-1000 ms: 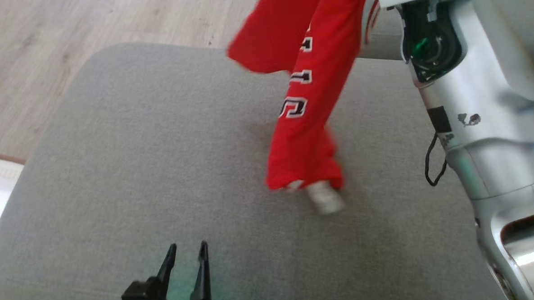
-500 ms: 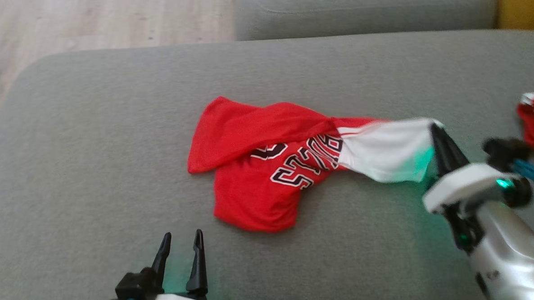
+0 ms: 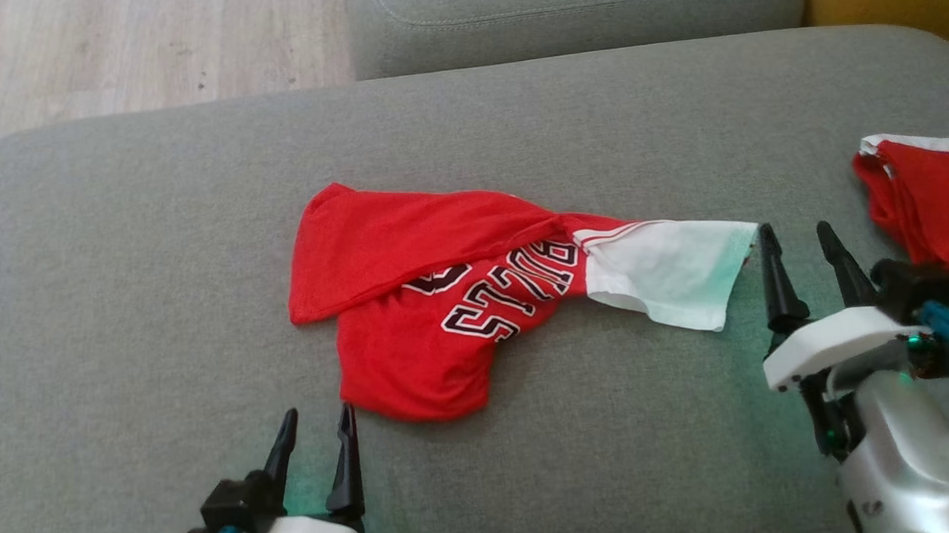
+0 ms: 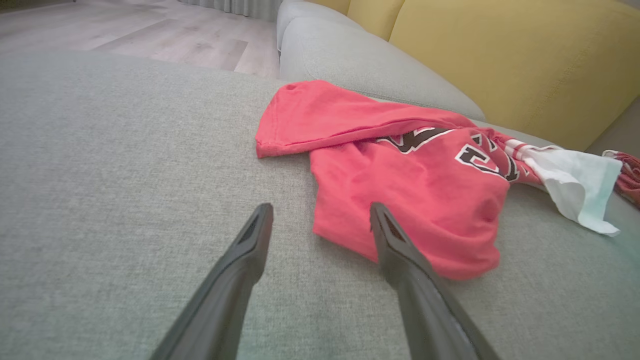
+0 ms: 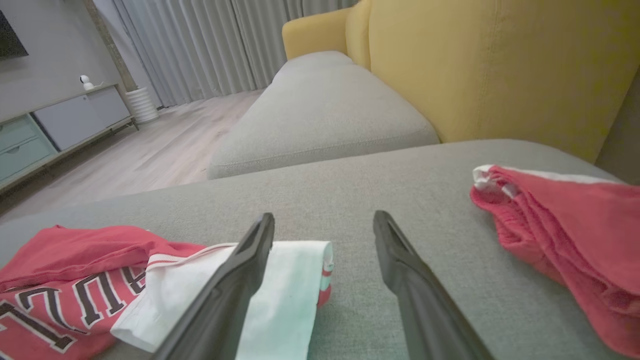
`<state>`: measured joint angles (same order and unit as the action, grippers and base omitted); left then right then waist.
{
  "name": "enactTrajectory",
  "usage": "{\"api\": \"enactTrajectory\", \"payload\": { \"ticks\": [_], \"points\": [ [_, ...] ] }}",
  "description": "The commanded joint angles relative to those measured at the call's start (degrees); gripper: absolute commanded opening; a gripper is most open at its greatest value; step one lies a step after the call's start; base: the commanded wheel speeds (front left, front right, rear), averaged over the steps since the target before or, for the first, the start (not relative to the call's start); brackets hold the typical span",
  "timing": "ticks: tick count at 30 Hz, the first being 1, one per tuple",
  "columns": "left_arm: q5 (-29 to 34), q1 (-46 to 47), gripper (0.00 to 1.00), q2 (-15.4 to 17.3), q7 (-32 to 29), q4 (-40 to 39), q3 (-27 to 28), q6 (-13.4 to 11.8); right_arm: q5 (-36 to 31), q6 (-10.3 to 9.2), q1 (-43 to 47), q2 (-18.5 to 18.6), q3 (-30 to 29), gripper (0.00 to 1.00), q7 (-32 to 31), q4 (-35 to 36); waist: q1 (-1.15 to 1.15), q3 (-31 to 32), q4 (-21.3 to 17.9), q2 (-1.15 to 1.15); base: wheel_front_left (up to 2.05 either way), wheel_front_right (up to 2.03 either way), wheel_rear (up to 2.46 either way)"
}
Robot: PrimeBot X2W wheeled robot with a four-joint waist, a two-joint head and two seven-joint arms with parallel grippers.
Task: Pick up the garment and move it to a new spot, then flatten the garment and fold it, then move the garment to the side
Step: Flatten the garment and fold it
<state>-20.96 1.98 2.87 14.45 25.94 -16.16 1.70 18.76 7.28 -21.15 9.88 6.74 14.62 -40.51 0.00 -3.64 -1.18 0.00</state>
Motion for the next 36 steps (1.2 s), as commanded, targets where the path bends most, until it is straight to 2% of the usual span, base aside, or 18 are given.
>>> {"api": "enactTrajectory", "payload": {
  "ticks": [1,5,11,17,23,24,25,26,27,31,36],
  "points": [
    [-0.15,2.6,1.0,0.01,0.55,-1.76,2.48,-0.47,-2.18,0.21,0.05,-0.82,0.3,1.0,0.38,2.73,0.0,-0.16,-0.35,0.0,0.0,0.0,0.0],
    [-0.77,5.04,1.0,0.01,0.55,-2.19,4.21,-1.8,-8.19,0.21,3.7,-4.04,-2.8,1.0,0.38,4.73,0.0,-1.28,-1.11,0.0,0.0,0.0,0.0],
    [-1.85,12.09,1.0,0.01,0.55,0.4,8.13,-1.5,-9.95,0.21,5.09,-6.15,-1.92,1.0,0.38,5.72,0.0,-4.36,-2.56,0.0,0.0,0.0,0.0],
    [-1.82,20.29,1.0,0.16,0.55,11.25,11.91,0.29,-9.46,0.21,4.46,-6.73,0.02,1.0,0.38,6.92,0.0,-7.5,-5.02,0.0,0.0,0.0,0.0],
    [-0.07,24.53,1.0,0.57,0.55,22.85,12.71,-0.16,-8.74,0.21,4.05,-6.91,0.51,1.0,0.38,8.29,0.0,-8.9,-7.08,0.0,0.0,0.0,0.0],
    [0.11,24.96,0.97,0.55,0.55,24.57,12.66,-0.35,-8.63,0.21,4.07,-6.92,0.5,1.0,0.38,8.49,0.0,-8.98,-7.17,0.0,0.0,0.0,0.0],
    [0.42,25.37,0.4,0.54,0.55,26.11,12.52,-0.62,-8.54,0.21,4.08,-6.94,0.5,1.0,0.38,8.62,0.0,-9.04,-7.22,0.0,0.0,0.0,0.0],
    [0.61,25.79,0.15,0.52,0.55,27.03,12.66,-1.02,-8.45,0.21,4.08,-6.95,0.49,1.0,0.38,8.69,0.0,-9.08,-7.21,0.0,0.0,0.0,0.0],
    [0.73,26.12,0.0,0.5,0.55,27.41,12.94,-1.39,-8.36,0.21,4.07,-6.95,0.45,1.0,0.38,8.73,0.0,-9.1,-7.12,0.0,0.0,0.0,0.0],
    [2.19,25.99,0.0,0.35,0.55,24.89,13.6,-2.17,-7.78,0.21,4.21,-6.98,0.48,1.0,0.38,8.58,0.0,-9.0,-5.93,0.0,0.0,0.0,0.0],
    [4.12,23.38,0.0,0.15,0.55,16.5,15.37,-2.27,-5.55,0.21,5.02,-6.99,2.48,1.0,0.38,7.69,0.0,-8.0,-3.62,0.0,0.0,0.0,0.0]
  ]
}}
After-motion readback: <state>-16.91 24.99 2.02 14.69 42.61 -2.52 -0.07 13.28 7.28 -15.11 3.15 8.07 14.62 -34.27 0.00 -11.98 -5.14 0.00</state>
